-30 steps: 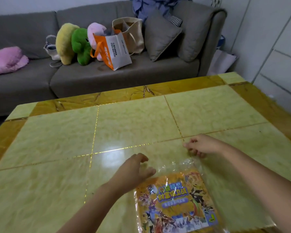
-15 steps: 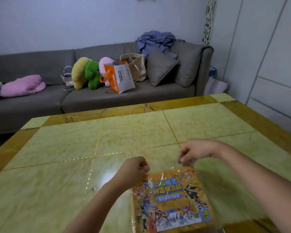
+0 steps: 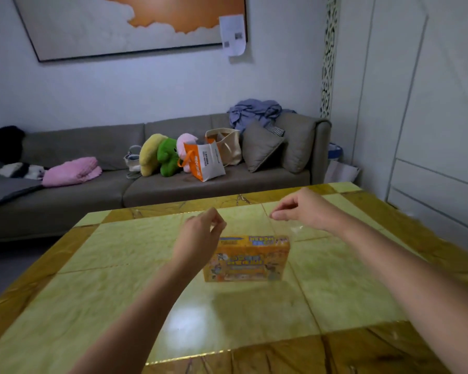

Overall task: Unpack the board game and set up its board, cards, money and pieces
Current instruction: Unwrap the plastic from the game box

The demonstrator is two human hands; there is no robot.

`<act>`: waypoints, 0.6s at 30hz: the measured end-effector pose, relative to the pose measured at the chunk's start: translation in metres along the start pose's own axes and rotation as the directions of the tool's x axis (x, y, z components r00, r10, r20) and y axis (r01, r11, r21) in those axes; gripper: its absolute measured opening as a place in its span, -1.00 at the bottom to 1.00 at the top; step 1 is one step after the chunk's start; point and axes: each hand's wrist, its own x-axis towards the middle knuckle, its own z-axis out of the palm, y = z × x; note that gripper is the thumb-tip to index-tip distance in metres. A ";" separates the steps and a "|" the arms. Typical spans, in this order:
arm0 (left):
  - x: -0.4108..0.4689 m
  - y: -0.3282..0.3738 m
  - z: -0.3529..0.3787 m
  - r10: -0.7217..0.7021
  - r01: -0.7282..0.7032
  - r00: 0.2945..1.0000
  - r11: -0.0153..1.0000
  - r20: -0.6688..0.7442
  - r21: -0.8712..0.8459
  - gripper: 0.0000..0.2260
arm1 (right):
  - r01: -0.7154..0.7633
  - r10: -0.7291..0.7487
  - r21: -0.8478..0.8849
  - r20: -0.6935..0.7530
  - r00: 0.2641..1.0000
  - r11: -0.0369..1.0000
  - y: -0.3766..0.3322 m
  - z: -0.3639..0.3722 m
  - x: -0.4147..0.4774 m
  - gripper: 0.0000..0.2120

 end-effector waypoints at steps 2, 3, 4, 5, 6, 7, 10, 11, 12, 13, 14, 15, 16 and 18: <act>-0.013 0.003 -0.004 0.036 -0.036 0.999 0.999 -0.017 0.012 -0.93 | 0.048 -0.050 -0.039 -0.059 0.997 0.998 -0.007 0.001 -0.010 -0.88; -0.021 0.003 -0.003 0.053 -0.053 0.998 0.998 -0.016 0.018 -0.93 | 0.061 -0.065 -0.060 -0.073 0.995 0.996 -0.008 0.004 -0.015 -0.89; -0.031 0.003 -0.002 0.065 -0.065 0.998 0.998 -0.015 0.022 -0.93 | 0.076 -0.083 -0.084 -0.075 0.994 0.994 -0.009 0.007 -0.023 -0.90; -0.042 0.003 0.000 0.067 -0.066 0.998 0.998 -0.013 0.018 -0.93 | 0.088 -0.096 -0.110 -0.066 0.993 0.990 -0.009 0.011 -0.031 -0.91; -0.052 0.003 0.002 0.056 -0.056 0.998 0.998 -0.008 0.010 -0.92 | 0.101 -0.109 -0.132 -0.055 0.992 0.986 -0.007 0.016 -0.039 -0.92; -0.060 0.004 0.003 0.044 -0.044 0.999 0.999 -0.006 0.003 -0.91 | 0.110 -0.118 -0.146 -0.050 0.992 0.983 -0.005 0.021 -0.046 -0.92; -0.079 0.012 0.003 0.019 -0.019 1.000 1.000 -0.016 0.004 -0.88 | 0.084 -0.091 -0.086 -0.079 0.993 0.993 -0.003 0.031 -0.068 -0.93; -0.082 0.016 0.001 0.019 -0.019 1.000 1.000 -0.024 0.000 -0.88 | 0.064 -0.067 -0.038 -0.092 0.993 0.997 -0.004 0.033 -0.072 -0.94; -0.085 0.021 -0.002 0.022 -0.023 0.999 1.000 -0.029 -0.005 -0.88 | 0.045 -0.045 0.003 -0.104 0.994 0.999 -0.005 0.033 -0.077 -0.94; -0.089 0.025 -0.005 0.033 -0.034 0.999 0.999 -0.033 -0.013 -0.88 | 0.028 -0.024 0.034 -0.119 0.993 0.999 -0.007 0.033 -0.080 -0.95; -0.093 0.030 -0.008 0.049 -0.050 0.998 0.998 -0.030 -0.023 -0.88 | 0.012 -0.003 0.061 -0.138 0.990 0.998 -0.008 0.033 -0.083 -0.94; -0.098 0.033 -0.009 0.075 -0.076 0.997 0.997 -0.024 -0.032 -0.87 | -0.008 0.020 0.079 -0.158 0.987 0.997 -0.009 0.034 -0.085 -0.94; -0.105 0.038 -0.009 0.112 -0.112 0.994 0.993 -0.013 -0.039 -0.87 | -0.033 0.048 0.085 -0.178 0.983 0.996 -0.009 0.035 -0.088 -0.92; -0.122 0.044 -0.007 0.221 -0.221 0.975 0.974 0.008 -0.051 -0.87 | -0.107 0.121 0.074 -0.225 0.967 0.991 -0.004 0.038 -0.089 -0.89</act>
